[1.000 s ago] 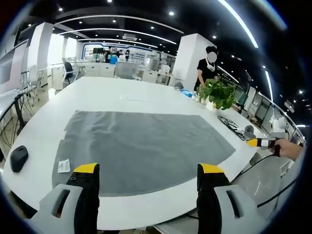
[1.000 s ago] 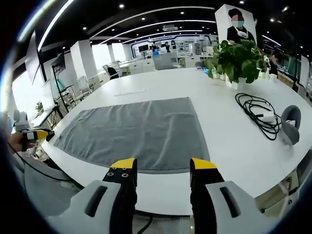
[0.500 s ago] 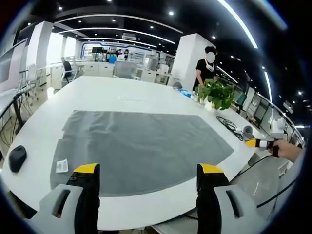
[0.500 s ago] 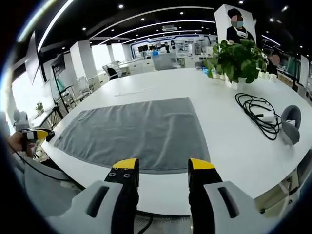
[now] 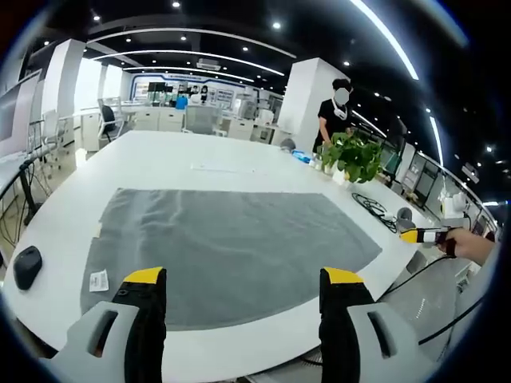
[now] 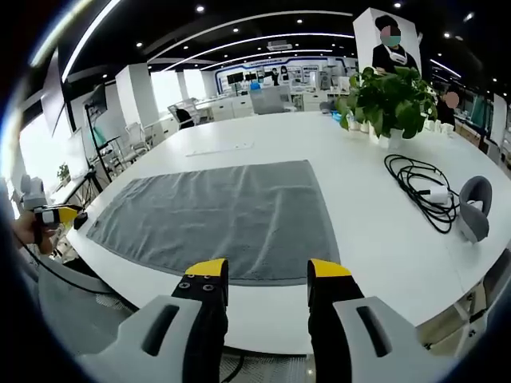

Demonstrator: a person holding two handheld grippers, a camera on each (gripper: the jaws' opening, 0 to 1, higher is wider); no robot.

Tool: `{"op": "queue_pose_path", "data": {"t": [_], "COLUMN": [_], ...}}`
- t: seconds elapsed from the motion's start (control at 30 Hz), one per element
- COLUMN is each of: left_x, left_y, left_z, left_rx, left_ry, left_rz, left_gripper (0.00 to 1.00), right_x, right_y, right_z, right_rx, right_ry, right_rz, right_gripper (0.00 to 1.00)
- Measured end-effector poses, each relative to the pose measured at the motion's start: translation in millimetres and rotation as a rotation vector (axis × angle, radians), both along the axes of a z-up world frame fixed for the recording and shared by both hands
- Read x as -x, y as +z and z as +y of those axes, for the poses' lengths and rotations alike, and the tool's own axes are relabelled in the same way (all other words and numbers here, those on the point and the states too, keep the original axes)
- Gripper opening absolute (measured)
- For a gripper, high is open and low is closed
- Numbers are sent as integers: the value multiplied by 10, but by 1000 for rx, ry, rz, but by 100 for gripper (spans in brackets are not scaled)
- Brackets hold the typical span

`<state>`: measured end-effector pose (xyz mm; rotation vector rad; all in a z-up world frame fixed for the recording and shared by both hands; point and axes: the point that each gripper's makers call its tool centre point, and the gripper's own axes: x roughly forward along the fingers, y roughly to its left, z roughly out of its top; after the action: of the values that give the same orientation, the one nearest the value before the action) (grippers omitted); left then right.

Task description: Fold the towel on the table until its edges align and the towel forms a compact rectangular stack.

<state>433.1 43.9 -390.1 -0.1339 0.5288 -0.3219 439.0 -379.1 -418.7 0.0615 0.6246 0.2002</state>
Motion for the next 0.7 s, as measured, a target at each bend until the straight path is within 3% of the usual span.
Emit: {"op": "queue_pose_path", "data": {"t": [0.07, 0.1, 0.17, 0.3, 0.7], "left_x": [-36, -50, -74, -126, -194], "left_y": [-30, -10, 28, 88, 64], "left_z": [30, 20, 13, 47, 44], "left_rx": [-4, -6, -7, -50, -43], "left_ry": [-6, -9, -10, 8, 12], "left_rz": [0, -2, -9, -38, -31], "left_gripper": [80, 80, 80, 77, 77], "right_x": [-21, -21, -66, -140, -316], "right_y": [-30, -66, -85, -133, -334], "right_z": [-44, -106, -133, -148, -370], "right_rx": [16, 79, 119, 86, 116], "right_ry": [-6, 13, 17, -2, -19], "right_rz": [11, 30, 32, 33, 88], "right_gripper": [38, 37, 37, 36, 35]}}
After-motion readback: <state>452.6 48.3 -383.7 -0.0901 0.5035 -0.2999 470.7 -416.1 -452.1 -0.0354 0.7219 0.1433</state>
